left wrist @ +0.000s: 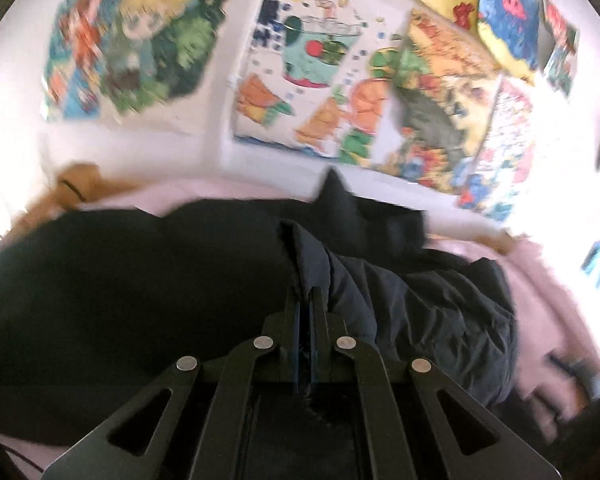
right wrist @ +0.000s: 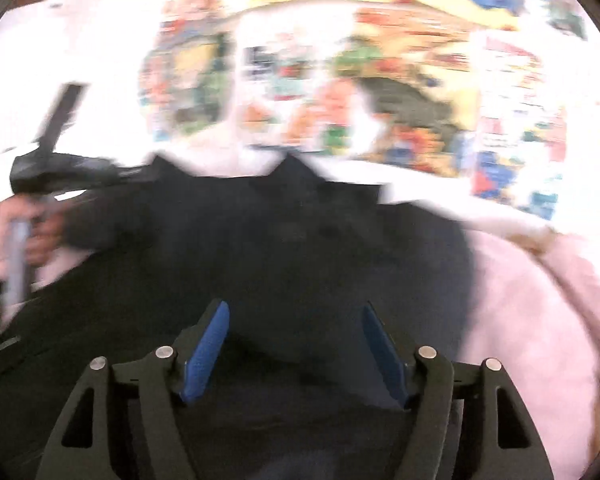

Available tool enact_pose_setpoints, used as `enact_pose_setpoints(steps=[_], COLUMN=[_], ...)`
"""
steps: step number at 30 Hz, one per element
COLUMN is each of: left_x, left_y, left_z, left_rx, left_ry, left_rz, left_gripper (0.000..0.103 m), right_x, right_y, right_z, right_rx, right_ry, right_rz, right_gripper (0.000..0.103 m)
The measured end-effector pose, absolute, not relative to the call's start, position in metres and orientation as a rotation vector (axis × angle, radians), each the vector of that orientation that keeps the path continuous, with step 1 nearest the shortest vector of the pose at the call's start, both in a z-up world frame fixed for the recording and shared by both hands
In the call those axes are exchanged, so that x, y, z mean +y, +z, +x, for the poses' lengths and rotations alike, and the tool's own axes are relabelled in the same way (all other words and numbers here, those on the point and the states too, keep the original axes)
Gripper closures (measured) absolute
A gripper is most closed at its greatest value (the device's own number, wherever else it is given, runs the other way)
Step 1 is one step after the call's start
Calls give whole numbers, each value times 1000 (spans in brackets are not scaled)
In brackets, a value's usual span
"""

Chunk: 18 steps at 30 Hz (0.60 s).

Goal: Fold large clothes

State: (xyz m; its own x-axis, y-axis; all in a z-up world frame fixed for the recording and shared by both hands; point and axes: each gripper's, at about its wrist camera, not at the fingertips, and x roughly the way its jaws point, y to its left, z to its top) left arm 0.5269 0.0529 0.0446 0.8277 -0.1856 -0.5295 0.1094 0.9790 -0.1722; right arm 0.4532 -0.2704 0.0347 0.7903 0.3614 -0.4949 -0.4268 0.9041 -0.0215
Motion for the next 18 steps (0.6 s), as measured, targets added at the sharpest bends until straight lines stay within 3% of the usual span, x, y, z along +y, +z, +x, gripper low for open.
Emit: enact_pose_setpoints(steps=[4,6,8,18], left_x=[59,64,69,69], left_y=[4,-15,-28,-52], left_z=[547,554,557,564], left_rx=[651,692,715,749], left_ry=[-46,-1,27,88], left_rz=[-62,-32,-9,79], left_gripper=[101,101,100,91], right_x=[-282,-284,-285,-282], right_y=[9,-9,-26,-81], right_z=[501,523,542,565], right_rx=[610,673,752,872], right_ry=[241,207,199,196], right_rz=[-171,-187,-189,-230], right_gripper=[36,50,55,56])
